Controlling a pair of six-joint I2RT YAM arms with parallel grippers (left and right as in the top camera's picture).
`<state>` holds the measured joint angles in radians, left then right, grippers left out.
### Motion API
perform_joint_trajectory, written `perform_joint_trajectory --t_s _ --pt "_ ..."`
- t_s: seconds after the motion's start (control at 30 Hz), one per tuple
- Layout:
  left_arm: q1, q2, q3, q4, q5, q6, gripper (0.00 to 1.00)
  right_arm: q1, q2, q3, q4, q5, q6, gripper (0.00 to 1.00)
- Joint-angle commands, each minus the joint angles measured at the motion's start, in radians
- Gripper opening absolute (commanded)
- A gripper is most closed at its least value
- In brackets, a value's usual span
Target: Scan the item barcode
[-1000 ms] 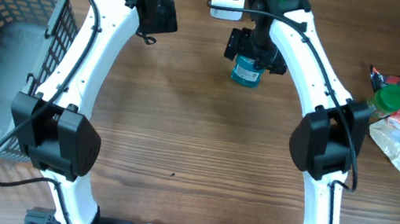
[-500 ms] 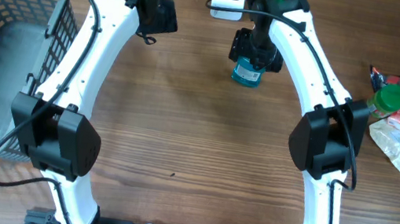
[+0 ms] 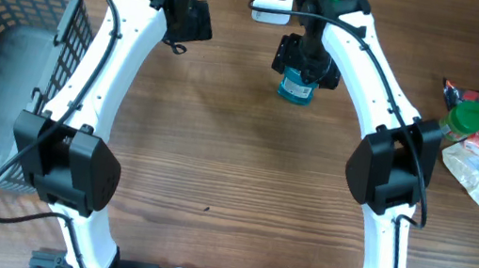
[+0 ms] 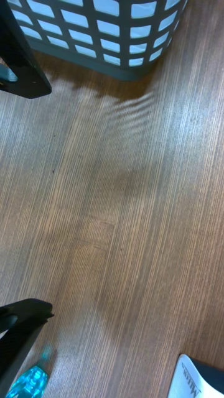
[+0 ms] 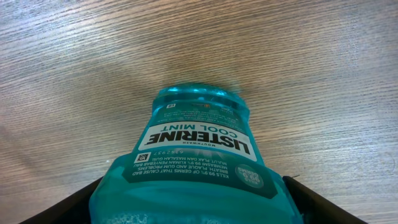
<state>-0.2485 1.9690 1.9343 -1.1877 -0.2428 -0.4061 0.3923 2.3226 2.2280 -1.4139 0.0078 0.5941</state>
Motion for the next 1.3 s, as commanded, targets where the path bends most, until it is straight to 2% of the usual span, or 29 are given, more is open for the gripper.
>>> perform_joint_trajectory --t_s 0.0,0.3,0.47,0.6,1.1,1.27 --pt "0.005 -0.008 -0.005 -0.013 -0.020 0.005 1.00 0.001 0.043 0.005 -0.007 0.009 0.038 0.84" --pt "0.004 -0.008 -0.005 -0.022 -0.020 0.005 1.00 0.001 0.043 0.005 0.007 -0.032 0.064 0.84" --pt "0.005 -0.008 -0.005 -0.029 -0.020 0.005 1.00 0.001 0.043 0.005 -0.002 -0.032 0.090 0.96" --pt "0.005 -0.008 -0.005 -0.029 -0.020 0.005 1.00 0.001 0.043 0.005 -0.002 -0.032 0.098 0.96" --pt "0.005 -0.008 -0.005 -0.029 -0.020 0.005 1.00 0.001 0.045 0.004 0.011 -0.024 0.053 0.85" --pt "0.005 -0.008 -0.005 -0.029 -0.020 0.005 1.00 0.001 0.045 0.003 -0.002 -0.024 0.053 0.77"
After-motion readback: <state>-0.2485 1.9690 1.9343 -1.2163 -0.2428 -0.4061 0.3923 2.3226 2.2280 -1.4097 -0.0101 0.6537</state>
